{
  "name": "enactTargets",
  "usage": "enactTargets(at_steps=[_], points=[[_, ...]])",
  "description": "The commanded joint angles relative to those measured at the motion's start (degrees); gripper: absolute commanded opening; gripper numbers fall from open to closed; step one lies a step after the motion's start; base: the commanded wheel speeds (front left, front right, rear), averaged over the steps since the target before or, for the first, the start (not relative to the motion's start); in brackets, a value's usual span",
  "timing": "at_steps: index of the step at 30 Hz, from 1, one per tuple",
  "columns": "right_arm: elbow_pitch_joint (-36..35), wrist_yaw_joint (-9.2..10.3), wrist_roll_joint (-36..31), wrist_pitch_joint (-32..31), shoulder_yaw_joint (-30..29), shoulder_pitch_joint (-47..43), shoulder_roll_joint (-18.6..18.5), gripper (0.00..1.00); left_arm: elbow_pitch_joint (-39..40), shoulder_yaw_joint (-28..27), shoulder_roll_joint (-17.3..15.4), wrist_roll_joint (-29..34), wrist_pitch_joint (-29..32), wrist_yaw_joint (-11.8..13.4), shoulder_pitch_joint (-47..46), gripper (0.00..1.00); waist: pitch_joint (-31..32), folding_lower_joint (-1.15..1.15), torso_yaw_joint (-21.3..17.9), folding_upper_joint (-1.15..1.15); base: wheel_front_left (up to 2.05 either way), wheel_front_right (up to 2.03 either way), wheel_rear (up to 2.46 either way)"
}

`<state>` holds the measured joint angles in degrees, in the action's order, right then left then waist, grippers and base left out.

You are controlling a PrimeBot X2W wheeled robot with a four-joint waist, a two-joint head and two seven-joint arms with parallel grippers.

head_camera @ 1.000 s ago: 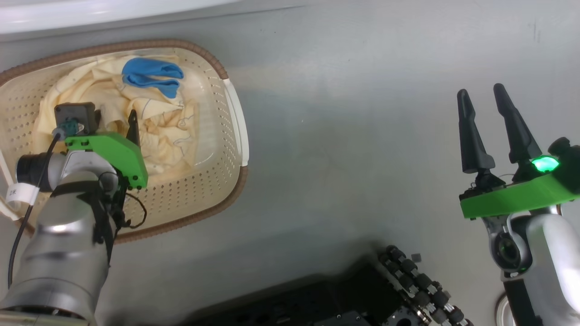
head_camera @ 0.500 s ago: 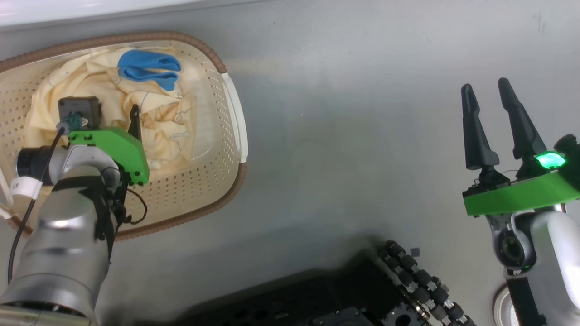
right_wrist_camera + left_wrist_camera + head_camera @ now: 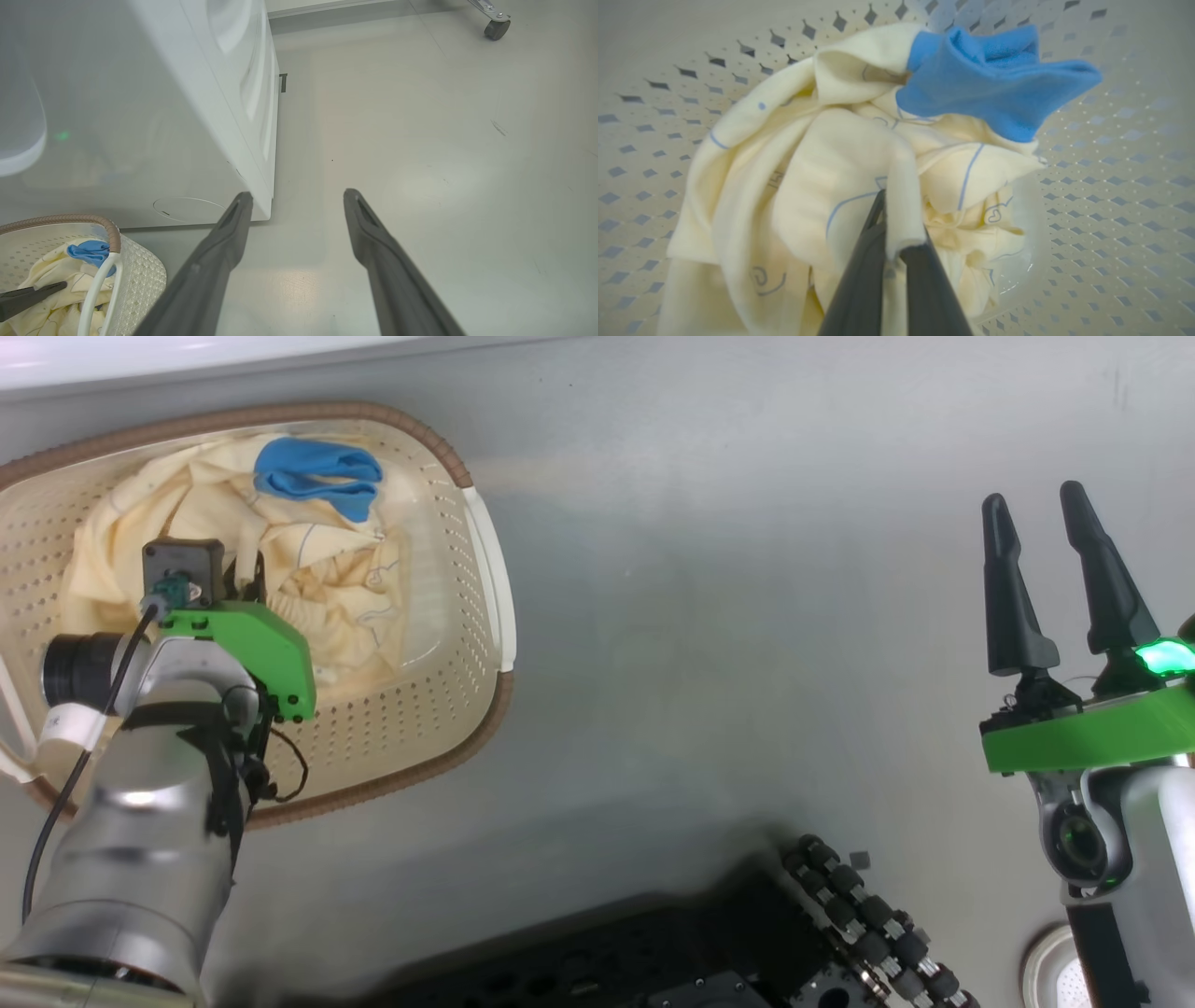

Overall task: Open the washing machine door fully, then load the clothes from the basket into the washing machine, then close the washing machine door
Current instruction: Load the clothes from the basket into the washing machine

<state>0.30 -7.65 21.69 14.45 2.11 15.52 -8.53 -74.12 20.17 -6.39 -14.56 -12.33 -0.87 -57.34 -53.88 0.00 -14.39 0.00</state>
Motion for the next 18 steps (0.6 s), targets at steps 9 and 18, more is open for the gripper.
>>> enactTargets(at_steps=[9,18], points=[[-1.05,0.16,0.07,0.55,0.52,-2.29,-0.71,1.00,5.39,-2.91,-0.83,-2.16,-2.61,1.10,5.43,0.00,3.53,0.00,2.60,0.00,0.00,0.00,0.00],[-0.41,0.16,-0.30,0.55,0.39,-2.73,-0.65,1.00,22.77,-6.61,-0.39,-1.09,-2.65,2.39,16.60,0.00,9.58,0.00,5.02,0.00,0.00,0.00,0.00]])
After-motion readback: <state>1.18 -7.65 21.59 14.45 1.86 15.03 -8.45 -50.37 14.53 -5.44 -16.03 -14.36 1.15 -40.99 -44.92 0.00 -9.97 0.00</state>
